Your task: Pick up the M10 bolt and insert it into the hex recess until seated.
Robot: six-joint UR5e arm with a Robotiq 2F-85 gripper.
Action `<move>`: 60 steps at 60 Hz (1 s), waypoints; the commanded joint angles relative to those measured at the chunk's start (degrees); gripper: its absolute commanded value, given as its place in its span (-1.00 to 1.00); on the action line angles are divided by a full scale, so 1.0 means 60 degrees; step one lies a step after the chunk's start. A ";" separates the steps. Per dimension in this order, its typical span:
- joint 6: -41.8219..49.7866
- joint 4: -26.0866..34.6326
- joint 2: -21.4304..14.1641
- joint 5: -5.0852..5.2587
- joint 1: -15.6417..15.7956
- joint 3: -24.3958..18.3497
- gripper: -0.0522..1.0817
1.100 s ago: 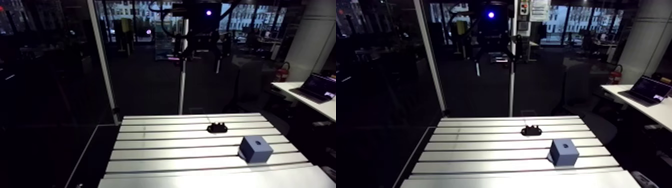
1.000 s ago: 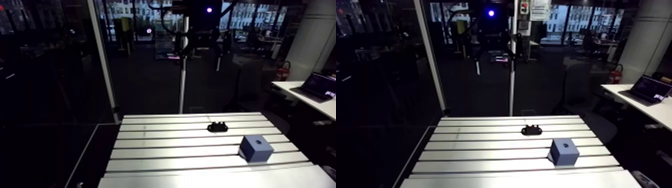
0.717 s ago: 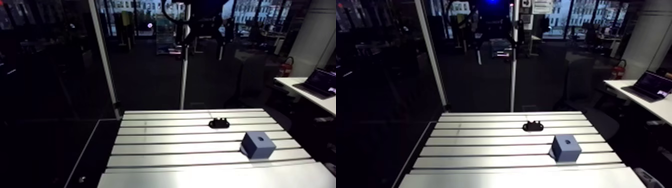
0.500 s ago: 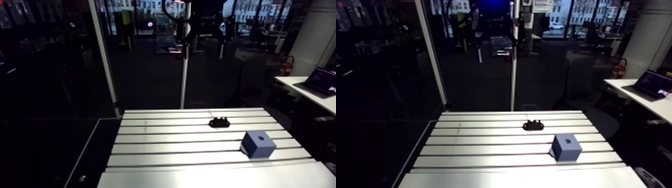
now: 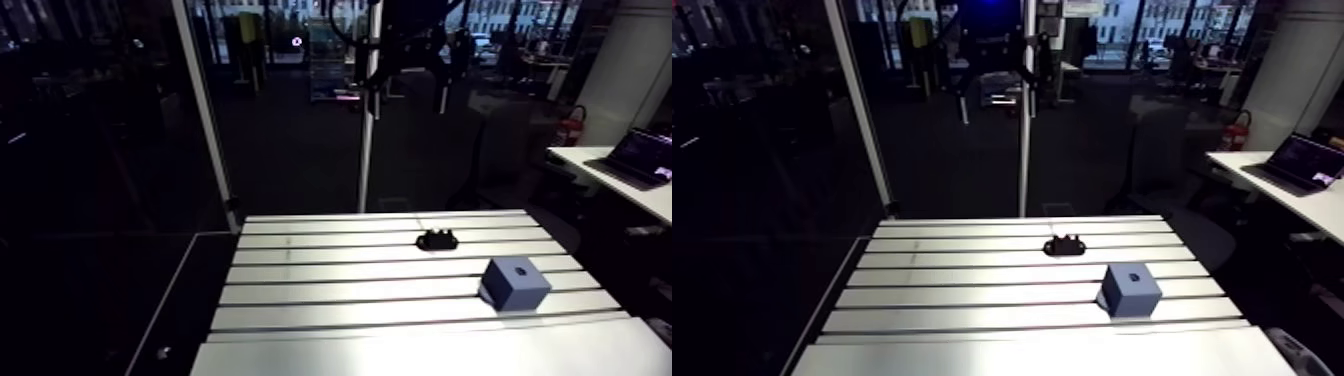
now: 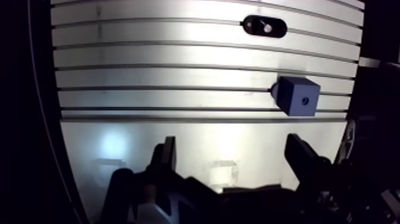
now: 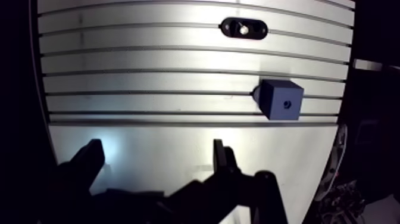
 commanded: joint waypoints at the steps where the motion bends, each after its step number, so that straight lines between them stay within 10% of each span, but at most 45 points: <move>1: -0.0665 -0.0632 0.0191 0.0005 -0.0452 0.0302 -0.90; 37: -0.1667 -0.4013 0.0443 0.0078 -0.1663 0.2098 -0.90; 60: -0.1923 -0.5527 0.0915 0.0522 -0.2171 0.2991 -0.90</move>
